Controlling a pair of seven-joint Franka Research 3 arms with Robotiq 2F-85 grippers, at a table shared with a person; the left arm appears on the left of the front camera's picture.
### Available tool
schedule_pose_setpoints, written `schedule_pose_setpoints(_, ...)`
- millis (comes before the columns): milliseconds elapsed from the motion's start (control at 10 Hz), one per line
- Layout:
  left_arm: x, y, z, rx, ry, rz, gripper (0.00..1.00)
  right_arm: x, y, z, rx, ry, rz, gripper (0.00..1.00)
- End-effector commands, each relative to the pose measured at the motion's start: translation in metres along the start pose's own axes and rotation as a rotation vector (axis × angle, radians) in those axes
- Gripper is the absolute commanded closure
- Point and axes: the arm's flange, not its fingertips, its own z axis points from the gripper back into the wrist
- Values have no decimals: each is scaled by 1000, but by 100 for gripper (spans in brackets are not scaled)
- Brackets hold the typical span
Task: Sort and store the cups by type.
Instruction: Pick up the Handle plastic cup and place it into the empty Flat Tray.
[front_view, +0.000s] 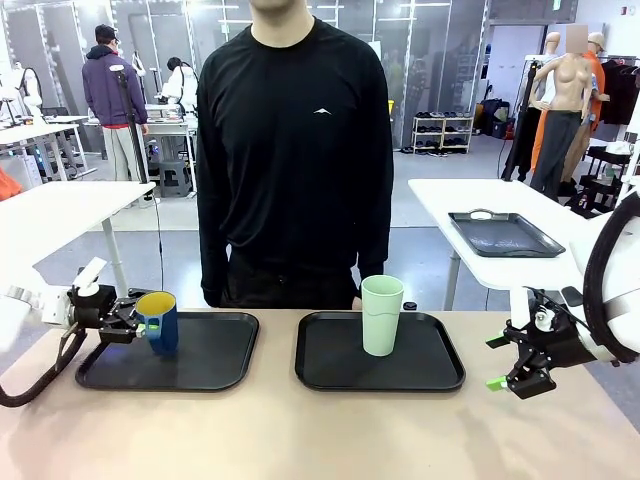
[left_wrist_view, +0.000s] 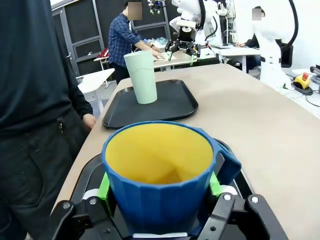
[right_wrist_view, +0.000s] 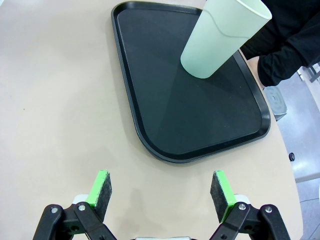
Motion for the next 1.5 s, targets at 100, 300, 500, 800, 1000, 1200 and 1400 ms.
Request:
schedule_pose_setpoints(100, -15, 9, 5, -9, -13, -10, 21, -1, -2, -1, -5, -12, -1, 0)
schedule_pose_setpoints(300, -22, 10, 6, -10, -31, -11, 21, -1, -2, -1, -5, -12, -1, 0)
schedule_pose_setpoints(500, -27, 12, 7, -14, -16, 5, 9, -1, -2, -1, -5, -12, -1, 0)
schedule_pose_setpoints(800, -31, 11, 14, 5, -10, 26, 0, -1, -2, -1, -5, -12, -1, 0)
schedule_pose_setpoints(1000, -31, 14, 23, 22, 4, 33, 0, -1, -2, -1, -5, -12, -1, 0)
schedule_pose_setpoints(1200, -30, 18, 37, 71, 18, 31, 0, -1, -2, -1, -5, -12, -1, 0)
schedule_pose_setpoints(1400, -31, 22, 53, 132, 19, 47, 0, -1, -2, -1, -5, -12, -1, 0)
